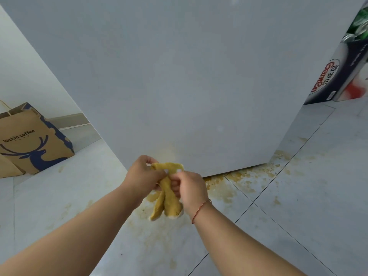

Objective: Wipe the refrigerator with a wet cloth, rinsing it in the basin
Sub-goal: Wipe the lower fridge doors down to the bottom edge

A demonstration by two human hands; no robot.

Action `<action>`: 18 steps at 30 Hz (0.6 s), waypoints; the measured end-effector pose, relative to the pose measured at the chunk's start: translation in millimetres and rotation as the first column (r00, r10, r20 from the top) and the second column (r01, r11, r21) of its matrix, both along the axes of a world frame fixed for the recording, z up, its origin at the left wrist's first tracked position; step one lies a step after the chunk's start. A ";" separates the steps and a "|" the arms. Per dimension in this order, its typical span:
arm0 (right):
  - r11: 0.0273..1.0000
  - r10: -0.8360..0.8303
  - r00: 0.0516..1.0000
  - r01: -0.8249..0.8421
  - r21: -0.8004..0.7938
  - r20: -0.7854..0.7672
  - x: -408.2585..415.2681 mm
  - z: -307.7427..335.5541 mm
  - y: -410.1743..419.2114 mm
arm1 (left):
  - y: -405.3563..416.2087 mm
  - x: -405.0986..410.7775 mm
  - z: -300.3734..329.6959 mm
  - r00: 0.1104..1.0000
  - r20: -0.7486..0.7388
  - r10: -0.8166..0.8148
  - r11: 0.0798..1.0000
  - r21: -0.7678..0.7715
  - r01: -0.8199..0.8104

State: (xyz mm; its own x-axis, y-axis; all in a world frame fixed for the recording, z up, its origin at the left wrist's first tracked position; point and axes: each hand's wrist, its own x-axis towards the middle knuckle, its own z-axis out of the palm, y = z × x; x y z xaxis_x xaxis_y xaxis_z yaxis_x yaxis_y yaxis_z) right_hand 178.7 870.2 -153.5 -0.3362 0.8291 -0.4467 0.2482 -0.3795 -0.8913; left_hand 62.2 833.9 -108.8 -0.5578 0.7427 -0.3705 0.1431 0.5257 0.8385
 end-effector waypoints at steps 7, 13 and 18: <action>0.696 -0.511 0.747 0.069 -0.715 -0.426 27.5 -38.0 9.9 | 2.9 45.0 -11.5 0.880 0.231 -0.414 0.901 -0.032 0.432; 0.537 -0.834 0.365 0.369 -0.758 -0.413 55.6 -51.5 49.7 | 29.1 15.2 11.0 0.934 -0.087 -0.347 0.929 0.109 0.355; 0.562 -0.827 0.436 0.631 -0.535 -0.355 58.7 -12.5 100.2 | 35.9 -33.8 55.8 0.991 -0.079 -0.104 0.933 0.339 0.125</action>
State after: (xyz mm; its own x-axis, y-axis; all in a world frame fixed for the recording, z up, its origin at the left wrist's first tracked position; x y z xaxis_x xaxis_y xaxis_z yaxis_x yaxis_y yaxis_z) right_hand 237.4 970.4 -166.0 0.0904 0.7397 -0.6668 -0.7033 -0.4266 -0.5686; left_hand 28.4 869.8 -52.9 -0.4742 0.8789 -0.0521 0.2394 0.1857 0.9530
